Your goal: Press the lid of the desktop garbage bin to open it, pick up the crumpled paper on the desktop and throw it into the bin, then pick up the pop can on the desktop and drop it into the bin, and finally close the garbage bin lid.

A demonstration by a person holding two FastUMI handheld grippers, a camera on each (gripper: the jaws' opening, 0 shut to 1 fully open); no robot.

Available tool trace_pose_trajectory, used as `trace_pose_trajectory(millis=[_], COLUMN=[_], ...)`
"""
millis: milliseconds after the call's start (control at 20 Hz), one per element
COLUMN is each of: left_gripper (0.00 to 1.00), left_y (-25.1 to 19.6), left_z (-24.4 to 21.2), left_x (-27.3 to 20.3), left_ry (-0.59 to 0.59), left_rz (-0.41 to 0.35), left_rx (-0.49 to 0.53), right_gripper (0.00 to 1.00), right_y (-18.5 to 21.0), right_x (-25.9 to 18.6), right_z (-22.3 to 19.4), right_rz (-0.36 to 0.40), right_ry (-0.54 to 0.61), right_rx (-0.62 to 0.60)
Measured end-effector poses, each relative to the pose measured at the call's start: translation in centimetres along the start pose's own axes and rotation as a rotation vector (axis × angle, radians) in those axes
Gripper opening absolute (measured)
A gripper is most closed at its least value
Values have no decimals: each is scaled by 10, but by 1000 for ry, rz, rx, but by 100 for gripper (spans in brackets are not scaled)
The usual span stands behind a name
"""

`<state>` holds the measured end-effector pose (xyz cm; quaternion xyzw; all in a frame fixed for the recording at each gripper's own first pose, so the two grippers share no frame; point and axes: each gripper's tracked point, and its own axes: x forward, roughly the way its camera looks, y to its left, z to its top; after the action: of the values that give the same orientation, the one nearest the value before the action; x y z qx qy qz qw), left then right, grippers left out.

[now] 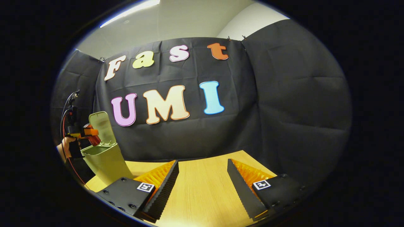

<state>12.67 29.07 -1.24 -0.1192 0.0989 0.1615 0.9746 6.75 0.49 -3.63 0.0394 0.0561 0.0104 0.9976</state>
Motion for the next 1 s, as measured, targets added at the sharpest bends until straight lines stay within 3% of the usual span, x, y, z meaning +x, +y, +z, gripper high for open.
trace_pose_trajectory(millis=[50,100,150,450,700,850,1000], left_gripper=[75,89,94,93,91,91,90], left_y=[5,6,5,-4,-25,-35,-45], left_z=[-4,-6,-3,35,100,149,184], left_x=[3,3,3,-1,-7,-6,25], left_ry=[7,9,2,-75,-159,-239,-301], left_rz=[8,13,6,-38,-108,-132,-172], left_rx=[-12,-19,-14,54,113,96,97], right_gripper=[97,97,97,97,97,97,97], right_y=[-1,-4,-5,-1,10,8,8], right_x=[0,0,0,-2,-1,2,1], right_z=[0,-2,-3,-5,-5,-14,-18], right_rz=[-8,-17,-20,-14,13,13,9], right_ry=[-1,4,6,9,-8,17,24], right_rx=[-5,-11,-13,-5,-14,-9,15])
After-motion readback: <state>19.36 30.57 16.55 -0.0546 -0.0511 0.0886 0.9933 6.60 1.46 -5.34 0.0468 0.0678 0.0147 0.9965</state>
